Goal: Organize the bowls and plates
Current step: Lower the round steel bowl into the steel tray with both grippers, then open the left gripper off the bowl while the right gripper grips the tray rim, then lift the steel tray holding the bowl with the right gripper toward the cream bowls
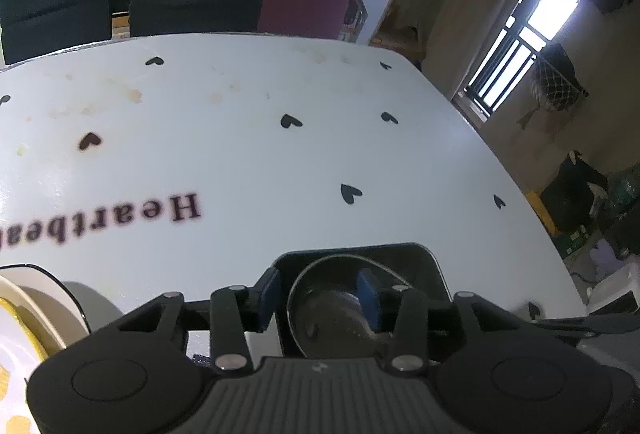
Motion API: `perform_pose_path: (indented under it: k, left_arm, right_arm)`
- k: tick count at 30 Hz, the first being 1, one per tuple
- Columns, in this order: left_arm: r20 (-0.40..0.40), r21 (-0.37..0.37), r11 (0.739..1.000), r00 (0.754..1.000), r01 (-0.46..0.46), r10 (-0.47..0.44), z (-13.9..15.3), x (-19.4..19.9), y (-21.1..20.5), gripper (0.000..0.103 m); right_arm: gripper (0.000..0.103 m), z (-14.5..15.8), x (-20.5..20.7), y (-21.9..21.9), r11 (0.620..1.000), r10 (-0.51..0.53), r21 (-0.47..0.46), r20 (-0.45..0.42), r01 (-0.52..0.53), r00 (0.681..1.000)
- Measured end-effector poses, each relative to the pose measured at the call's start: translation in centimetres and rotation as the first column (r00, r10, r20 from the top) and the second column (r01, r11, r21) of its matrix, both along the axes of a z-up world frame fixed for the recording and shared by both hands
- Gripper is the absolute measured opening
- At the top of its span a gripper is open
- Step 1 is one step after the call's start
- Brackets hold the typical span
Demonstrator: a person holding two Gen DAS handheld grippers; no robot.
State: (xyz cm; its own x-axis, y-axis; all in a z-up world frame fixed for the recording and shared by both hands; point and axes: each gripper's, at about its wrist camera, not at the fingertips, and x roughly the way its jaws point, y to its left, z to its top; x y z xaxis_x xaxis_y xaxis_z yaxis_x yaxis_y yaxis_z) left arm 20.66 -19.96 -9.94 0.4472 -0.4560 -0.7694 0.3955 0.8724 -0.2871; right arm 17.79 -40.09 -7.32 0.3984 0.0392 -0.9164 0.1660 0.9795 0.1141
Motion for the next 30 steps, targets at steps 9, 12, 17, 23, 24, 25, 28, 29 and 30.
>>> perform_pose_path:
  k: [9, 12, 17, 23, 24, 25, 28, 29, 30]
  left_arm:
    - [0.034, 0.005, 1.000, 0.999, 0.013, -0.013, 1.4, -0.8, 1.4, 0.053]
    - [0.035, 0.034, 0.999, 0.999, 0.032, -0.034, 1.4, -1.1, 1.7, 0.053]
    - [0.024, 0.104, 0.989, 0.994, 0.107, -0.110, 1.1, -1.8, 1.4, 0.052]
    - [0.018, 0.177, 0.972, 0.987, 0.155, -0.160, 0.4, -2.7, 1.0, 0.051]
    - [0.013, 0.191, 0.969, 0.986, 0.160, -0.165, 0.2, -2.8, 0.9, 0.051]
    - [0.010, 0.202, 0.965, 0.985, 0.165, -0.170, 0.1, -2.8, 0.8, 0.051]
    - [0.003, 0.231, 0.956, 0.983, 0.179, -0.185, -0.4, -2.9, 0.5, 0.050]
    - [-0.002, 0.242, 0.953, 0.983, 0.181, -0.186, -0.6, -2.9, 0.4, 0.046]
    - [-0.006, 0.248, 0.952, 0.983, 0.181, -0.185, -0.7, -2.8, 0.4, 0.043]
  right_arm:
    - [0.016, 2.3, -0.8, -2.1, 0.992, -0.068, 0.113, 0.079, 0.059, 0.995]
    - [0.017, 3.2, -0.9, -3.2, 0.984, -0.119, 0.147, 0.114, 0.102, 0.986]
    - [0.023, 3.1, -0.5, -4.4, 0.983, -0.148, 0.125, 0.136, 0.131, 0.980]
    - [0.023, 1.8, 0.2, -4.4, 0.989, -0.122, 0.101, 0.108, 0.111, 0.987]
    - [0.023, 1.6, 0.3, -4.3, 0.989, -0.116, 0.099, 0.106, 0.106, 0.987]
    - [0.023, 1.4, 0.3, -4.1, 0.990, -0.112, 0.094, 0.103, 0.103, 0.988]
    - [0.023, 0.9, 0.7, -3.8, 0.993, -0.099, 0.079, 0.091, 0.092, 0.991]
    - [0.023, 0.8, 0.8, -3.6, 0.993, -0.094, 0.073, 0.085, 0.088, 0.992]
    - [0.023, 0.6, 0.9, -3.5, 0.995, -0.087, 0.064, 0.079, 0.082, 0.993]
